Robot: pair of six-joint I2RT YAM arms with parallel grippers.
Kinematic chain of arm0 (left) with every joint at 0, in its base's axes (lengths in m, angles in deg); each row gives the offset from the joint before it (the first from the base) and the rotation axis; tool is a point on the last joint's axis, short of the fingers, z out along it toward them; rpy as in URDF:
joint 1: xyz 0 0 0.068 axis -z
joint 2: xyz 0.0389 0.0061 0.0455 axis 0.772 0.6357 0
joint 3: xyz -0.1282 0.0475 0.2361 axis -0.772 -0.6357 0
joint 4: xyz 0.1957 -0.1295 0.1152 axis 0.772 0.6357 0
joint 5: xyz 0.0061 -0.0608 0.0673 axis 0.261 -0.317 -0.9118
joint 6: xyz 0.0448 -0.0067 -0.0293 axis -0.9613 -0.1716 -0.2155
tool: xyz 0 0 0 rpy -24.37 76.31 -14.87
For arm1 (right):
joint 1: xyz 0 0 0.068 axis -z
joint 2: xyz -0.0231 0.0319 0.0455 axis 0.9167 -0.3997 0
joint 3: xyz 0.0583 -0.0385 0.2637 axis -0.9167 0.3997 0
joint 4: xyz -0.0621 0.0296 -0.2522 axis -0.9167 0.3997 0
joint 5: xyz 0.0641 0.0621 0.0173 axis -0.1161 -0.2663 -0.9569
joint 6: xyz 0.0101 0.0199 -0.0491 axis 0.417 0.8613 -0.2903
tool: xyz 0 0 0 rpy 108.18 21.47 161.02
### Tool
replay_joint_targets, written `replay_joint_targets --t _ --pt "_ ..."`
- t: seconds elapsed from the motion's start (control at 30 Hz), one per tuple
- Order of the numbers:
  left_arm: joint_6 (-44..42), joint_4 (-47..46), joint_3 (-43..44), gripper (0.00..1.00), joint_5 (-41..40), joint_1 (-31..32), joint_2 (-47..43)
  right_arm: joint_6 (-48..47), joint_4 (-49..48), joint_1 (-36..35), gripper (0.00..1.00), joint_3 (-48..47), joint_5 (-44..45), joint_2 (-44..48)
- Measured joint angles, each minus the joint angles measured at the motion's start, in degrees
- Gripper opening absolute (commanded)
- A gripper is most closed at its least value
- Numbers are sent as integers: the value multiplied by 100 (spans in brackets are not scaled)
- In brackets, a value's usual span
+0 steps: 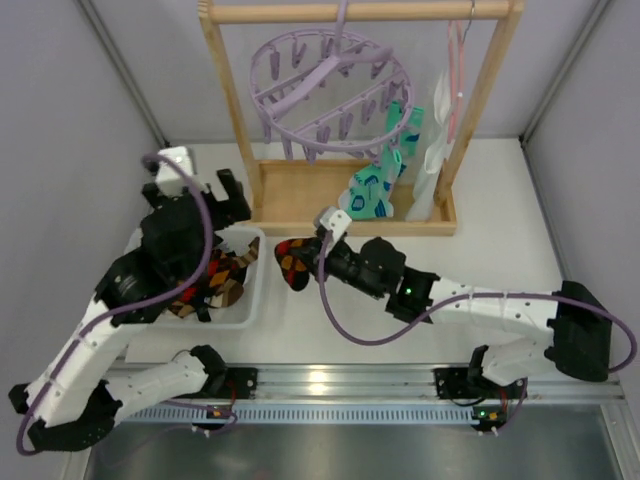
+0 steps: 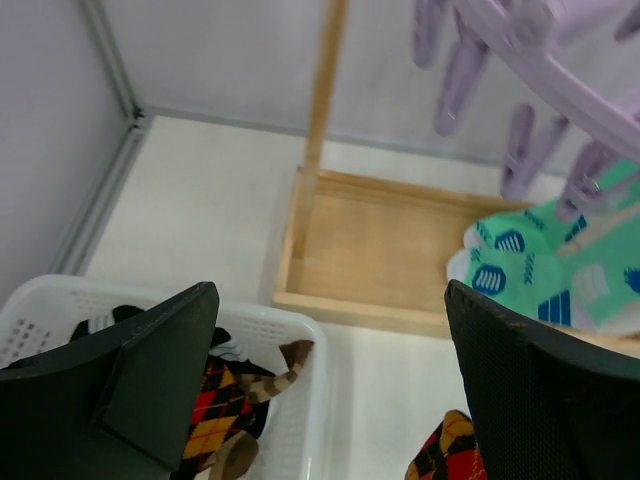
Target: Remove the socks clipped to the hanger
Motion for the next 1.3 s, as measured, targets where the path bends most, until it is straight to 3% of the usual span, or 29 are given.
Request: replay_joint_targets --t 0.2,0.33,0.47,0.53,0.7,0.83,0.9,1.03,1.17,1.3 --pt "85 184 -7 98 -1248 -4 -1296 -175 669 4 0 -2505 -1576 -1674" --pt "74 199 46 98 -1856 -4 -1998 -205 1438 -7 0 -4881 -2295 -3539" --pt "-2 199 103 98 -2218 -7 -2153 -90 2691 -46 0 -7630 -2704 -5709" --pt "-42 210 59 98 -2251 -4 -2151 -13 3088 -57 0 -8480 -2796 -6612" --pt "-42 210 -227 98 -2267 -4 -2162 286 3593 -61 0 -8682 -2920 -7761" --pt "63 221 -623 98 -2267 -4 -2192 466 3475 -44 3 -8824 -3040 -7903" --pt "105 247 -802 98 -2269 -4 -2192 505 3491 -39 19 -8848 -3036 -7855" --pt "184 330 -938 98 -2306 -4 -2197 520 3390 -42 34 -8303 -3049 -7488" --pt "297 328 -968 98 -2444 -7 -2337 498 3364 -39 67 -7477 -3060 -6765" --pt "380 330 -1027 98 -2601 -96 -2520 433 3220 -39 74 -6660 -3091 -5842"
